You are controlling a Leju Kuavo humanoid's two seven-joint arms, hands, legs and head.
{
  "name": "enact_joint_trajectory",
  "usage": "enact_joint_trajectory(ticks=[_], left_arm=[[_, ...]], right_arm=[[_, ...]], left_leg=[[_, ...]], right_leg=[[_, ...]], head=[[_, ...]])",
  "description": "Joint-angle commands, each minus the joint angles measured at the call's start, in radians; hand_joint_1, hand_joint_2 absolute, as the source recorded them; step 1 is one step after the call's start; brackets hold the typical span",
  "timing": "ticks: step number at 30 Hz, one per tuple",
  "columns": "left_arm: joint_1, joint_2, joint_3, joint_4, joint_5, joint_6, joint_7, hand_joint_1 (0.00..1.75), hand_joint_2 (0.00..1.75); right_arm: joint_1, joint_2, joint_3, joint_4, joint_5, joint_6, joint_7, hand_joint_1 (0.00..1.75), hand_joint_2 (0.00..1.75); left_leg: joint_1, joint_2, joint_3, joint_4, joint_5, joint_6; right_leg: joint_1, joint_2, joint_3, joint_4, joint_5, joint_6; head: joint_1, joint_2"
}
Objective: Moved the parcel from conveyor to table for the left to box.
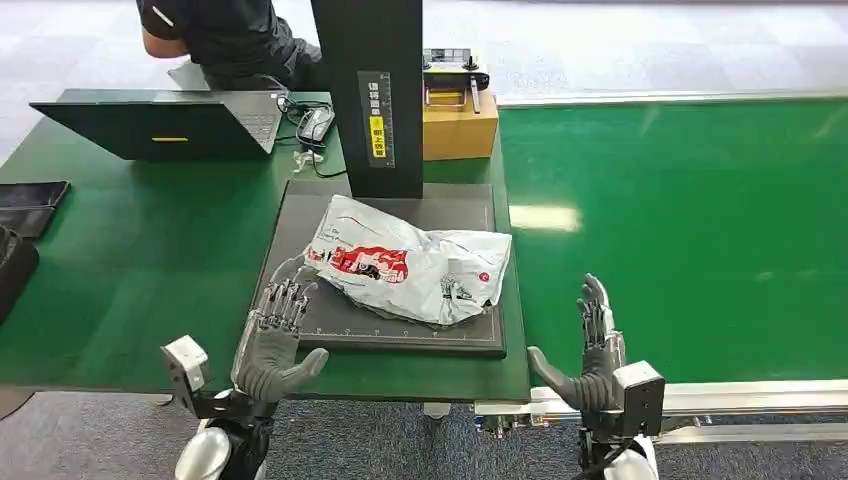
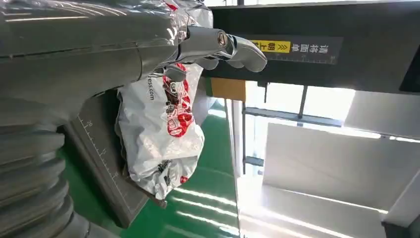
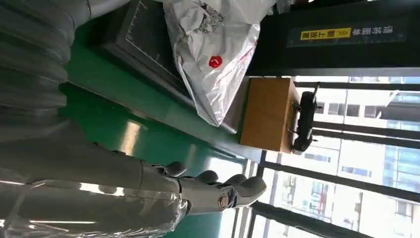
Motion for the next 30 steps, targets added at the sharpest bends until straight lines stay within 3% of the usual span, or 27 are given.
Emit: enact_joint_trajectory(ticks=[1,30], left_arm=[[-0.009,-0.01,0.007,0.013,-0.005,0.002,0.007,0.0,1.75],[-0.014,-0.037,0.035,0.006,-0.068,-0.039,0.044,0.0,1.75]], right_arm=[[0.028,0.049,-0.075,-0.01,0.008,0.0,0.012,0.0,1.75],[0.04,0.116,-0.133,-0.061,0.045,0.035,0.056,0.0,1.75]], left_leg=[[0.001,-0.001,0.001,-0.001,0.0,-0.002],[0.0,-0.001,0.001,-0.001,0.0,-0.002]], right_leg=[[0.0,0.0,0.002,-0.001,0.0,0.001],[0.0,0.0,0.002,-0.001,0.0,0.002]], head=[[0.0,0.0],[0.0,0.0]])
